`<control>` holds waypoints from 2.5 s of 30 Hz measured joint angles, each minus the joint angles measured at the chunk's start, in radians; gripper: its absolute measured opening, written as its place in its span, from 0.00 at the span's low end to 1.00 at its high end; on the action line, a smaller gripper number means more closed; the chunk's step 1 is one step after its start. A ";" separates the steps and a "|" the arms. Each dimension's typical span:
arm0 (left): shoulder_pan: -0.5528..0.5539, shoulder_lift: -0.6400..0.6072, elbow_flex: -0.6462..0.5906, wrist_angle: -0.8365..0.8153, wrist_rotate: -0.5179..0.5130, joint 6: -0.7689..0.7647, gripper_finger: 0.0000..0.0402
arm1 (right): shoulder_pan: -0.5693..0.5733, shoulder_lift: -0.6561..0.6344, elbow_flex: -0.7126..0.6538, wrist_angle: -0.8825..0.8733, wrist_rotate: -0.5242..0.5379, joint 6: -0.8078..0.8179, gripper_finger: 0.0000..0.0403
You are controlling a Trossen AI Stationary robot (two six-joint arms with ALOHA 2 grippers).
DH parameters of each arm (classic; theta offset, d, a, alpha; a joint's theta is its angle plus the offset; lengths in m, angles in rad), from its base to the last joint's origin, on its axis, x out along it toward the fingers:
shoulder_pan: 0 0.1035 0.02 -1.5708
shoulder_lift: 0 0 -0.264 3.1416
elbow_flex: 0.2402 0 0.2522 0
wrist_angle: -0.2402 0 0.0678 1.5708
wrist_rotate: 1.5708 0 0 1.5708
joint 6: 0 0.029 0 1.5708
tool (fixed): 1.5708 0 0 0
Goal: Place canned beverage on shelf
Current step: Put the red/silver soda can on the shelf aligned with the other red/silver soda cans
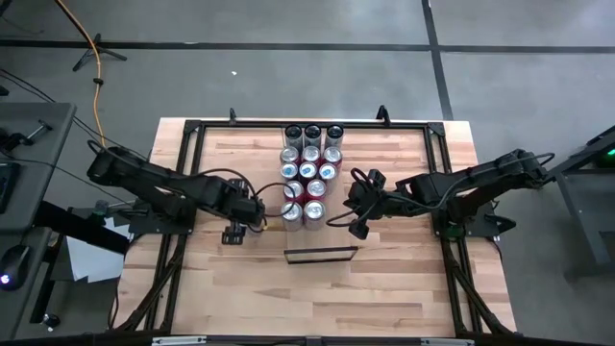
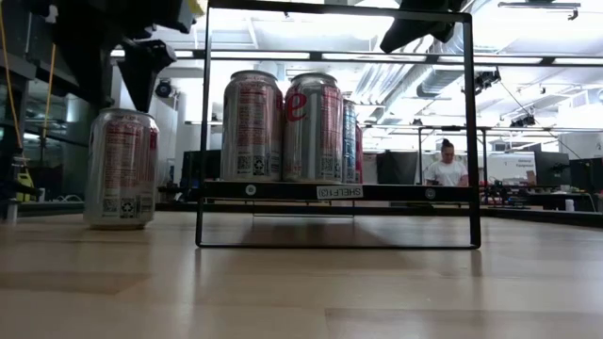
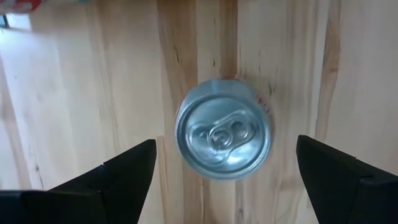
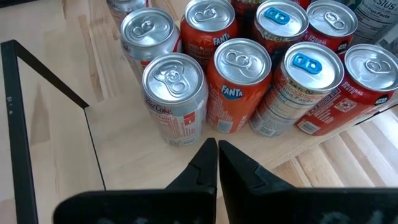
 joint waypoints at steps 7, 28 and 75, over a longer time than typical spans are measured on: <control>0.000 0.005 -0.039 0.047 0.000 0.010 0.80 | 0.000 0.000 0.000 0.000 0.000 0.000 0.00; -0.001 0.005 -0.174 0.171 0.034 -0.019 0.77 | 0.000 0.000 0.000 0.000 0.000 0.008 0.00; 0.143 0.481 1.088 0.015 -0.139 0.191 0.52 | 0.067 -0.225 0.000 -0.202 0.323 0.187 0.00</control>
